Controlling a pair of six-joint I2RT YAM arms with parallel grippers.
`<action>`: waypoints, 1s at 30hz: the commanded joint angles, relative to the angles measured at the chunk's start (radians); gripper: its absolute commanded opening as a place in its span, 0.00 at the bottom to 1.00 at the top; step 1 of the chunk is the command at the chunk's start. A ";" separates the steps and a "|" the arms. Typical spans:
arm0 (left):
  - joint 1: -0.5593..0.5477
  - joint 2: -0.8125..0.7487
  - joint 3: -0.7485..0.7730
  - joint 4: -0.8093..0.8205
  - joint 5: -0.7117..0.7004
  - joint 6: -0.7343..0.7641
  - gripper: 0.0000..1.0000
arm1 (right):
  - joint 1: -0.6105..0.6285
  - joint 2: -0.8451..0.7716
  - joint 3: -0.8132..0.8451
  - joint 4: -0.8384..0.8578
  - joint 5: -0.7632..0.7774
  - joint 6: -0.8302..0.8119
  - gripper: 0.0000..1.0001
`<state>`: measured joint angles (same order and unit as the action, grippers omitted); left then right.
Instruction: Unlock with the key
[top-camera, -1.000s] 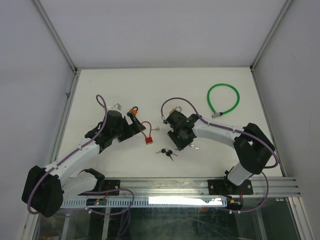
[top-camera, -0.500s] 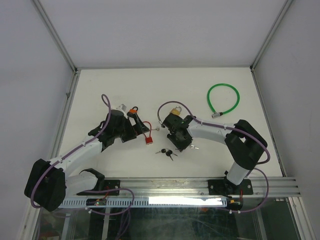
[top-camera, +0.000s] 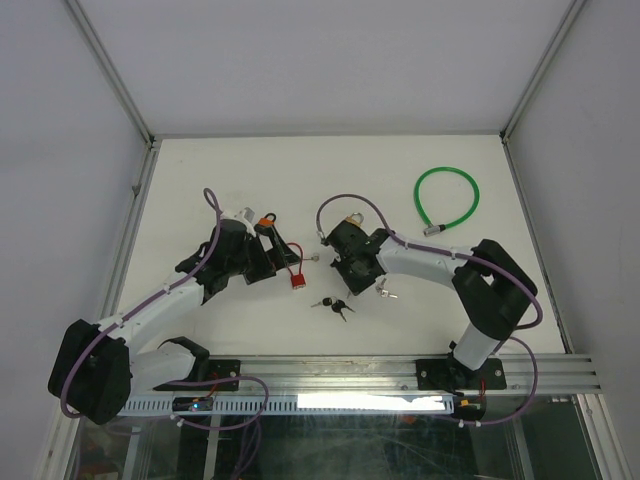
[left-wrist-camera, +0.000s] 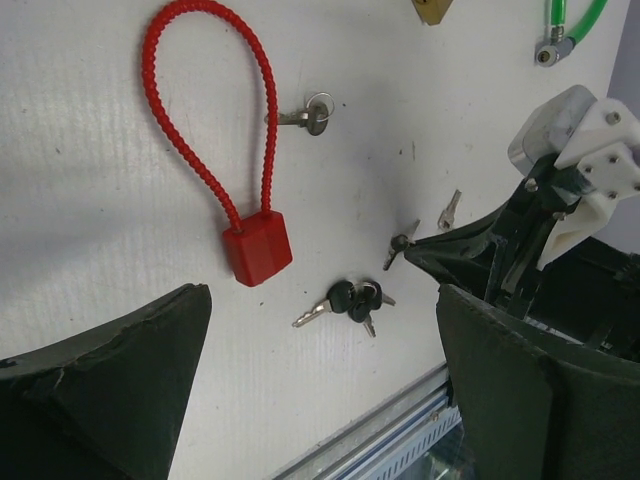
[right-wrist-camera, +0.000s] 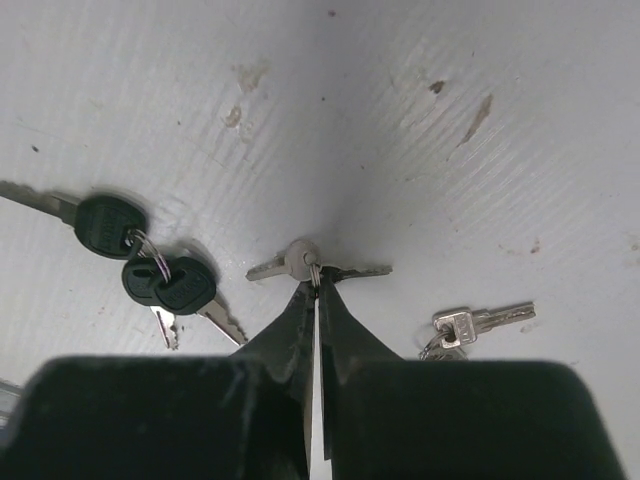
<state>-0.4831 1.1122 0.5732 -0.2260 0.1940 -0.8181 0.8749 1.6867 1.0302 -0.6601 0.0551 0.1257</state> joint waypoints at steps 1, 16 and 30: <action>0.003 -0.032 -0.010 0.085 0.061 0.006 0.99 | -0.030 -0.097 -0.004 0.103 -0.054 0.066 0.00; 0.002 -0.075 -0.045 0.135 0.082 -0.044 0.99 | -0.096 -0.262 -0.137 0.296 0.011 0.236 0.00; 0.002 -0.063 -0.043 0.135 0.076 -0.041 0.99 | -0.098 -0.320 -0.223 0.164 0.009 0.261 0.25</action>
<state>-0.4831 1.0599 0.5278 -0.1394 0.2630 -0.8539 0.7780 1.4239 0.7963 -0.4355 0.0422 0.3847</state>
